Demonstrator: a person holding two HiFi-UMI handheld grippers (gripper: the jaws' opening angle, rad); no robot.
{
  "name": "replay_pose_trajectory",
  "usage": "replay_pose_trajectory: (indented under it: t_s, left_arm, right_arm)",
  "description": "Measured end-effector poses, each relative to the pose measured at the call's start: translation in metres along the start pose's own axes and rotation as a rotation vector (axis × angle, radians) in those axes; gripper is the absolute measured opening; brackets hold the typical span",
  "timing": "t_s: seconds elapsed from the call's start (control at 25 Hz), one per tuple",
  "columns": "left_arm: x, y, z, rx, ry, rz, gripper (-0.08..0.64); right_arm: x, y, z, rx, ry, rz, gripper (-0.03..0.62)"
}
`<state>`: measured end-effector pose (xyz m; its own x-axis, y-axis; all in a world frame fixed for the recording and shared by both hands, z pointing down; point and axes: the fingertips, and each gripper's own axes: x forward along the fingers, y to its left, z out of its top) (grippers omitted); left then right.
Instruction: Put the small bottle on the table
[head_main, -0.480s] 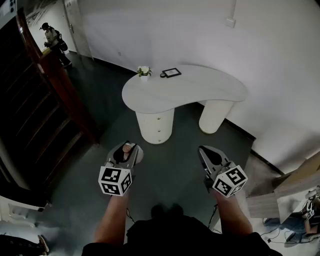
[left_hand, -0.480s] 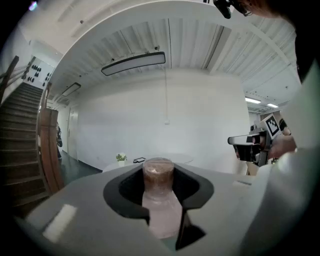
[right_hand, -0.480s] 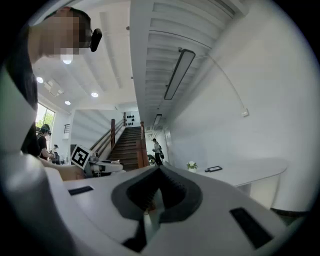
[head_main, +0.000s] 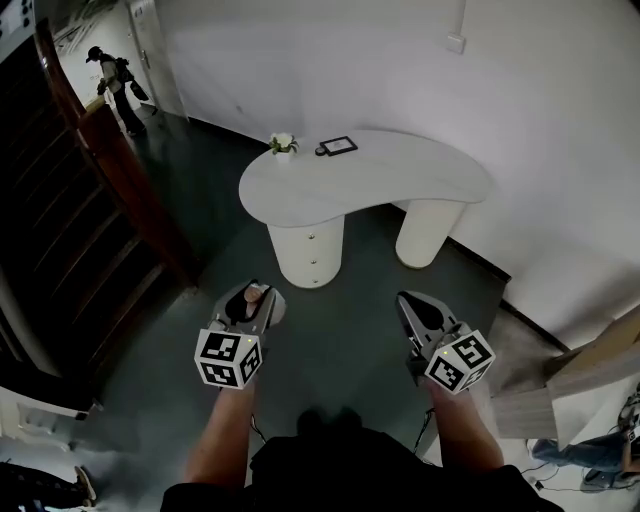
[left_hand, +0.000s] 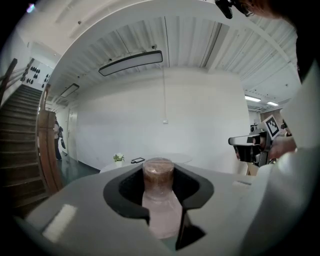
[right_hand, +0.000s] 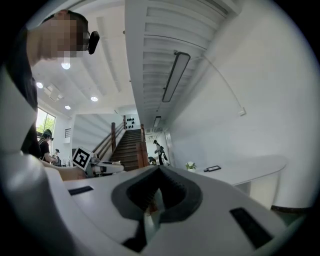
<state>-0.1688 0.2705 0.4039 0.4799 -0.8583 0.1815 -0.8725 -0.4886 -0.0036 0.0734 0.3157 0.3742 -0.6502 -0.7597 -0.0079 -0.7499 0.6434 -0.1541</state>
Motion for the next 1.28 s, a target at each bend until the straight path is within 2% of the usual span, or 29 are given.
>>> replay_pose_trajectory:
  t_s: [0.28, 0.64, 0.96, 1.28]
  left_arm:
    - [0.007, -0.024, 0.002, -0.020, -0.011, 0.005, 0.141]
    - [0.008, -0.038, 0.000, -0.034, -0.005, 0.005, 0.141]
    - [0.029, -0.018, -0.005, -0.048, -0.016, 0.007, 0.141]
    - [0.082, 0.026, -0.007, -0.042, -0.010, -0.007, 0.141]
  right_arm:
    - [-0.023, -0.008, 0.006, 0.010, -0.023, 0.058, 0.011]
    - [-0.032, -0.008, -0.001, 0.028, 0.012, 0.110, 0.012]
    - [-0.006, -0.018, -0.006, 0.019, 0.049, 0.115, 0.012]
    - [0.056, -0.048, -0.010, 0.018, 0.087, 0.110, 0.012]
